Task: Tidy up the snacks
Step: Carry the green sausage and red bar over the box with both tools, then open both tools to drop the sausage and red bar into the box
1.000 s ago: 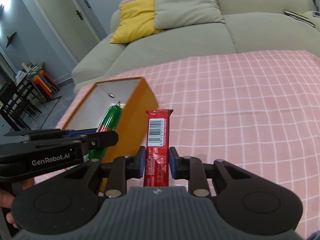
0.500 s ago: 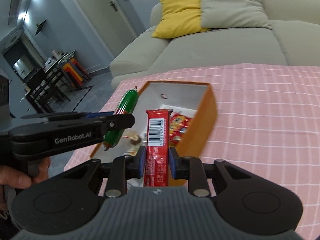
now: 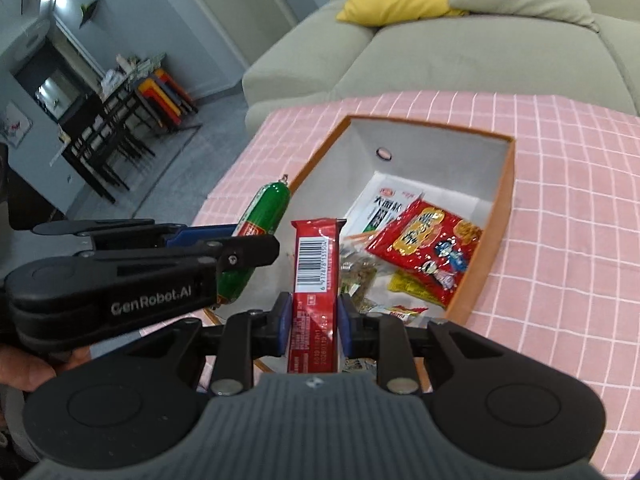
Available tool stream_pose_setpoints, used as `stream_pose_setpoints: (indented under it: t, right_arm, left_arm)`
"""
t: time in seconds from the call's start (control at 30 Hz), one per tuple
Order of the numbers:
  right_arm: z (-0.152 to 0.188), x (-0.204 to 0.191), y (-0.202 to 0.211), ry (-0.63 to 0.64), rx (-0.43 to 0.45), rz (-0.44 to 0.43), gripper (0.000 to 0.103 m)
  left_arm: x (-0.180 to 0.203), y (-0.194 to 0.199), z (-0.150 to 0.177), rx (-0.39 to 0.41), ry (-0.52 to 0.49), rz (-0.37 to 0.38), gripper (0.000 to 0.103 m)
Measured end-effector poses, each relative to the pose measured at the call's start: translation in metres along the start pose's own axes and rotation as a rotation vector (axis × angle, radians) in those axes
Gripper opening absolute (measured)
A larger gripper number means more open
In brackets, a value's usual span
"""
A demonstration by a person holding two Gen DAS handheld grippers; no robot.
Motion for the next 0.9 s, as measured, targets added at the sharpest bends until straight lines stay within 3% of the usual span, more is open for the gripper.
stream_pose_setpoints:
  t: [0.3, 0.73, 0.9]
  right_arm:
    - [-0.002, 0.015, -0.045, 0.098, -0.04, 0.149, 0.021]
    - [-0.064, 0.033, -0.076, 0.245, 0.009, 0.314, 0.021]
    - [-0.076, 0.041, -0.095, 0.331, 0.006, 0.373, 0.02]
  left_arm:
    - [-0.013, -0.04, 0.011, -0.079, 0.014, 0.002, 0.025]
    - [-0.026, -0.095, -0.032, -0.091, -0.029, -0.042, 0.025]
    - [-0.035, -0.12, -0.035, -0.129, 0.013, -0.043, 0.025]
Point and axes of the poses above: each gripper's, at about its wrist camera, not at the fingertips, and y roughly against the way its jaws point, x to its right, z to its underside, the point moved 7 cm from there along -y, roughly the way its jaws point, and after that the axes turned 11 degrees about -y, right-handed, at the moved point
